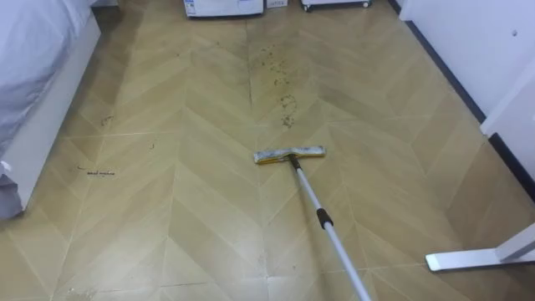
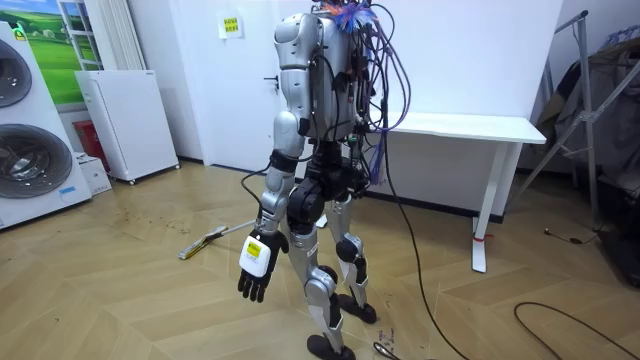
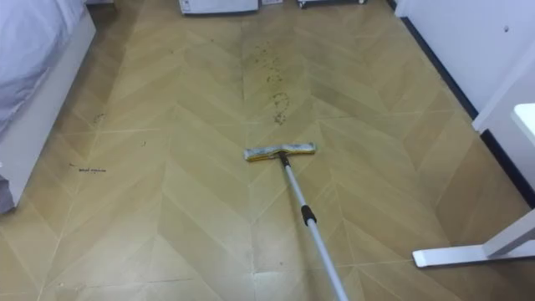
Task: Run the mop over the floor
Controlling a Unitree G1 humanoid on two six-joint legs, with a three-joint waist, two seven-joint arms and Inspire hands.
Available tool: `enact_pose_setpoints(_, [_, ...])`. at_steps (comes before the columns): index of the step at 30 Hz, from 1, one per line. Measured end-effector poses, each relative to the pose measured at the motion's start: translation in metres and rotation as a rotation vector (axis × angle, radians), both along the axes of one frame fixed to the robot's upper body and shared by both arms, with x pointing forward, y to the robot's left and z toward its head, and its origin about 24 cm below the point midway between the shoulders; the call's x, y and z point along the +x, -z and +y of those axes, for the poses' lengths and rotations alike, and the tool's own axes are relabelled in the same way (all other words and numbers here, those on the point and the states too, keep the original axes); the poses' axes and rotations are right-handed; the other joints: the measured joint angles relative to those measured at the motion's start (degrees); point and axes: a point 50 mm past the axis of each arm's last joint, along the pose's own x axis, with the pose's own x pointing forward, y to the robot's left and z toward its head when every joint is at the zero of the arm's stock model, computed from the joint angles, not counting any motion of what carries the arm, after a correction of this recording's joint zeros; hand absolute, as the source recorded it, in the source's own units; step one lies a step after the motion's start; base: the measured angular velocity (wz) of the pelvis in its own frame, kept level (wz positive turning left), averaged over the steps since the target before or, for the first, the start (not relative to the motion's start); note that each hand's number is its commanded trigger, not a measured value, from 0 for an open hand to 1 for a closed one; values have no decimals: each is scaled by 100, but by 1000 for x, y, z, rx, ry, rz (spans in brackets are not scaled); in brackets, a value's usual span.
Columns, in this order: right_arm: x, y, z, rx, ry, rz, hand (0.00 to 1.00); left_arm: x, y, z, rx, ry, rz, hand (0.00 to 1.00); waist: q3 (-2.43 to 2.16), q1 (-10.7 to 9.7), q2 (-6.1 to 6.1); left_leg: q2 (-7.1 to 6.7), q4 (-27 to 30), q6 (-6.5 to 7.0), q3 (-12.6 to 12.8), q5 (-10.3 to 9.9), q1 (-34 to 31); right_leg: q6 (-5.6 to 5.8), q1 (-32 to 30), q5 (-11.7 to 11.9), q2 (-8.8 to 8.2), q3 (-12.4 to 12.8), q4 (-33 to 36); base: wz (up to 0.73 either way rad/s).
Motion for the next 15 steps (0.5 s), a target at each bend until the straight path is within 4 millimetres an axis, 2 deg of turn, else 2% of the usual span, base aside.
enact_pose_setpoints(8, [0,0,0,-2,-3,1,100,0,1,-3,-13,-15,-5,0,15,11,-19,0,-9,0,32,0,1,0,-5,0,2,34,1,0])
enact_pose_setpoints(15, [1,0,0,-7,0,-3,100,-10,2,-5,-49,-15,19,0,17,22,-28,-1,3,0,2,0,3,0,-4,0,1,-1,1,0])
